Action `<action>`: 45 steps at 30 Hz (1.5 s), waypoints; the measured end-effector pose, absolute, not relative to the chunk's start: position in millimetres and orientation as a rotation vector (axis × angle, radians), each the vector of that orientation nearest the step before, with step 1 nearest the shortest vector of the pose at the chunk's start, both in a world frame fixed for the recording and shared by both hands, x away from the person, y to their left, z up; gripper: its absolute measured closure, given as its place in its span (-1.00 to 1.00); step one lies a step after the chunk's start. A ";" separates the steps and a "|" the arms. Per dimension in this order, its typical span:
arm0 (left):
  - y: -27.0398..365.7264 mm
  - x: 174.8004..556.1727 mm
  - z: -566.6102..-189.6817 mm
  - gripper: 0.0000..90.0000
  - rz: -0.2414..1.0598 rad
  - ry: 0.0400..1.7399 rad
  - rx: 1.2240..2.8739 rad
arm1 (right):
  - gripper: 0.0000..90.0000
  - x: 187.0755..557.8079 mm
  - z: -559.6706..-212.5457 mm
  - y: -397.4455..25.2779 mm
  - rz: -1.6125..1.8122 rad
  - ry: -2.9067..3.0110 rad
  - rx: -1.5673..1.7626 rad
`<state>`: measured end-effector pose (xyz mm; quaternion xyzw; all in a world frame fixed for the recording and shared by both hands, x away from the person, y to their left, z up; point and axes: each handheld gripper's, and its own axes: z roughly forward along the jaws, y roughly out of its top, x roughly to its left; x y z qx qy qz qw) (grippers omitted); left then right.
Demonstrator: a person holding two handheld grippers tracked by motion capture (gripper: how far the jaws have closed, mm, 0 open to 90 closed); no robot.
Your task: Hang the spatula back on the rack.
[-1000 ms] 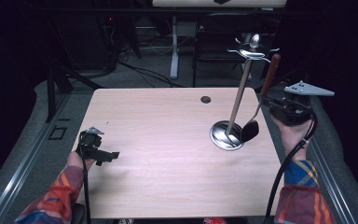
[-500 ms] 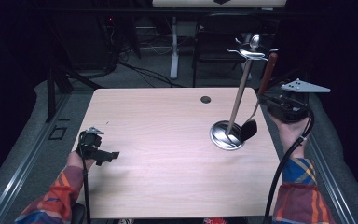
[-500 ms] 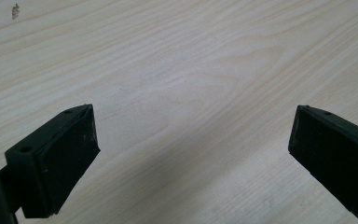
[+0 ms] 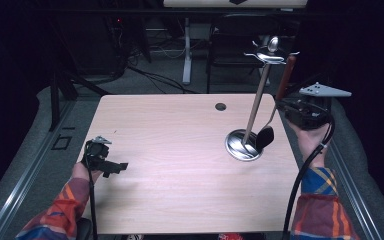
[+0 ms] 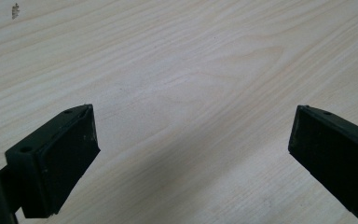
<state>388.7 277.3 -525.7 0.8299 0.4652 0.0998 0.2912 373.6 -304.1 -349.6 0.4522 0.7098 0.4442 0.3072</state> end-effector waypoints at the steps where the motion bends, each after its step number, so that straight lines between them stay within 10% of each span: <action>1: 277.3 388.7 -525.7 -0.97 0.266 1.240 2.213 | 0.88 373.9 -349.6 -303.9 1.174 1.877 1.196; 45: 277.5 388.3 -525.9 -0.97 0.263 1.242 2.213 | 0.64 379.8 -352.9 -297.2 1.053 1.879 1.196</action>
